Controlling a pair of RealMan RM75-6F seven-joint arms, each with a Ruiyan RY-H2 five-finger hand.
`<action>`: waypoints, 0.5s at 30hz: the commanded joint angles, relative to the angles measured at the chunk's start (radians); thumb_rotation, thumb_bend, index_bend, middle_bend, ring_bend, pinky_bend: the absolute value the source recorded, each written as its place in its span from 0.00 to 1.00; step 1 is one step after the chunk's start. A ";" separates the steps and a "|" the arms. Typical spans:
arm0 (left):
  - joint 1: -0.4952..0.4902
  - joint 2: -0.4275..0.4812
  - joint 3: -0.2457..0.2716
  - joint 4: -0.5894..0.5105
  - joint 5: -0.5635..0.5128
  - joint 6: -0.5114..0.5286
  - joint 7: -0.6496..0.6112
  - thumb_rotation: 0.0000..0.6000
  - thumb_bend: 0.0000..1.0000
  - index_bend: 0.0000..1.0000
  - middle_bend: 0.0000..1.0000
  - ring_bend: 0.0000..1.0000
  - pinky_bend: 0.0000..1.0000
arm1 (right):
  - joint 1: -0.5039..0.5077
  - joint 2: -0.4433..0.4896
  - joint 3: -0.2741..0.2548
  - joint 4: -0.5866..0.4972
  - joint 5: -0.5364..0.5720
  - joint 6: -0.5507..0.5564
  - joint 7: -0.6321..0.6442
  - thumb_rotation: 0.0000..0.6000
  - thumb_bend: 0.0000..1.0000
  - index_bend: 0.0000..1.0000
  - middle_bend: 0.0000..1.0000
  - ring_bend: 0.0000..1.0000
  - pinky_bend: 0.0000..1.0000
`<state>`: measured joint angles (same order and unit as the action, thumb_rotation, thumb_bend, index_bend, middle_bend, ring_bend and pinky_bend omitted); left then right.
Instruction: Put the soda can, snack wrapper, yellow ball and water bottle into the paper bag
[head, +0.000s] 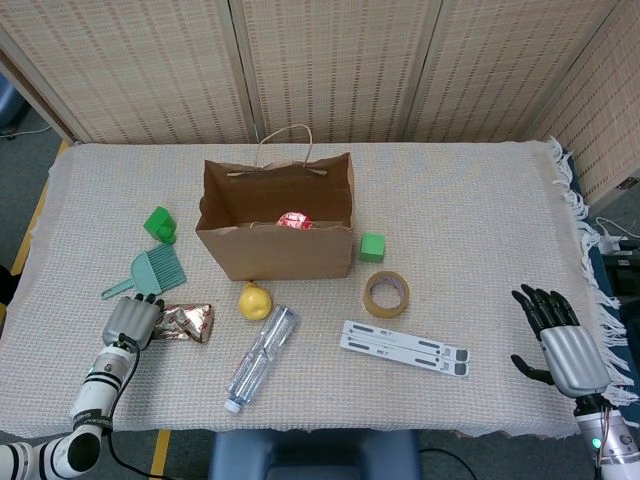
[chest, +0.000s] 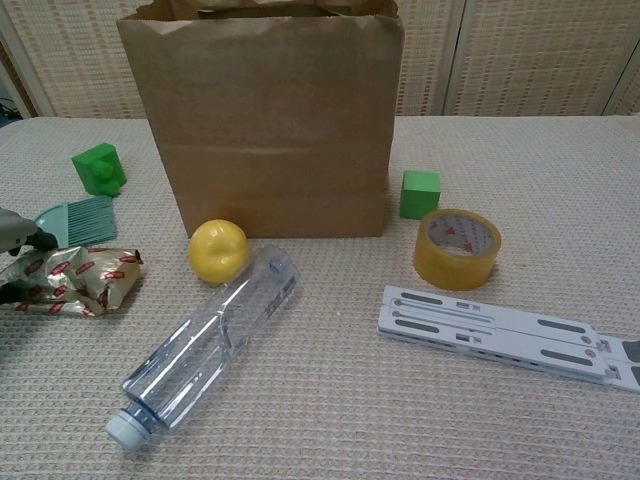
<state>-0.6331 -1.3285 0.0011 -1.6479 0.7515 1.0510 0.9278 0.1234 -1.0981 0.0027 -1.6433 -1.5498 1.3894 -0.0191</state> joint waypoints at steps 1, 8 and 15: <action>-0.002 0.006 0.013 -0.015 -0.019 0.005 0.004 1.00 0.59 0.61 0.61 0.61 0.76 | -0.001 0.000 0.000 0.001 -0.001 0.002 0.002 1.00 0.13 0.00 0.00 0.00 0.00; 0.009 0.028 0.013 -0.036 -0.002 0.046 -0.040 1.00 0.69 0.75 0.75 0.74 0.84 | -0.003 -0.003 -0.001 0.004 -0.008 0.010 0.003 1.00 0.13 0.00 0.00 0.00 0.00; 0.051 0.143 -0.135 -0.141 -0.009 0.173 -0.252 1.00 0.69 0.76 0.76 0.74 0.84 | -0.004 -0.002 0.000 0.003 -0.004 0.009 0.008 1.00 0.13 0.00 0.00 0.00 0.00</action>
<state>-0.6065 -1.2410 -0.0575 -1.7388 0.7555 1.1615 0.7709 0.1193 -1.1002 0.0032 -1.6404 -1.5538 1.3987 -0.0111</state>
